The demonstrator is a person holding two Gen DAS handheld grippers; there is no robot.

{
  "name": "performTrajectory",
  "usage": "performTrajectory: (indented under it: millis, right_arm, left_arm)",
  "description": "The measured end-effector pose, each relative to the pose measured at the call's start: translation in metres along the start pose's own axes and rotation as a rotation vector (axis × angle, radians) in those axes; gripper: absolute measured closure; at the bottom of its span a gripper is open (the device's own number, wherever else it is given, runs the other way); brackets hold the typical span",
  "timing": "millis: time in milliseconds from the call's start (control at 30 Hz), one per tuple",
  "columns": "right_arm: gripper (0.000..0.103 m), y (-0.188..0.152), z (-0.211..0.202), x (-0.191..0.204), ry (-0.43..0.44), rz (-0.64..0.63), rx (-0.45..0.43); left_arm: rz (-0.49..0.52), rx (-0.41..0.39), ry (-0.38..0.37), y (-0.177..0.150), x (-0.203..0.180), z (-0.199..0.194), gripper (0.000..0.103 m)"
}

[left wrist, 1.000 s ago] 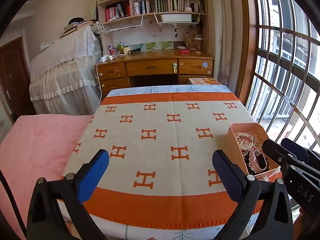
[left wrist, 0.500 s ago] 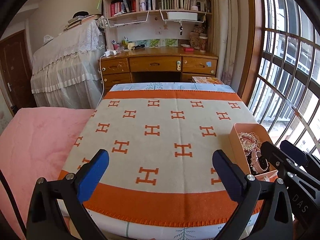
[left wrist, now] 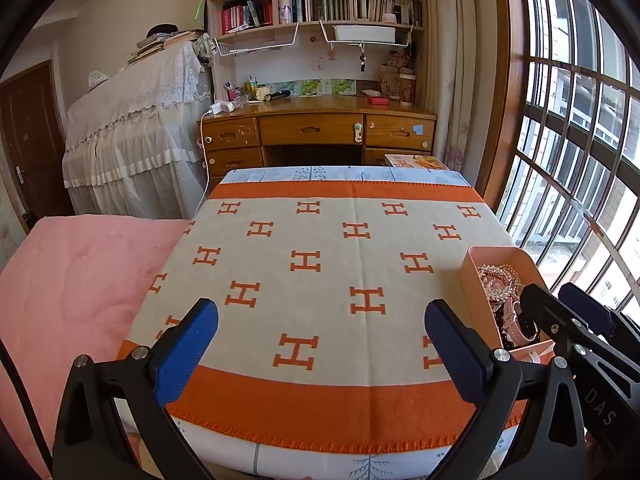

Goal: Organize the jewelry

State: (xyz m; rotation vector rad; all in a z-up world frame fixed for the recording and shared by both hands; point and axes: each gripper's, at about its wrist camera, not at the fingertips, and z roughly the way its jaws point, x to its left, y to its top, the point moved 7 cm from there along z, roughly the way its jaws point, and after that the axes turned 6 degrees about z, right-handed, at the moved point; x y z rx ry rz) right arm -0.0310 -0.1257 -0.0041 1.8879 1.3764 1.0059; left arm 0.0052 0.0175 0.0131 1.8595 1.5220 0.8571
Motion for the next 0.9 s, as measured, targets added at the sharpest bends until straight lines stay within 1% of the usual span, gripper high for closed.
performTrajectory:
  millis: [900]
  right_arm:
    - [0.048, -0.0002, 0.0003, -0.0019, 0.004, 0.003, 0.000]
  left_arm:
    - [0.000, -0.004, -0.005, -0.0005, 0.0002, -0.0003, 0.001]
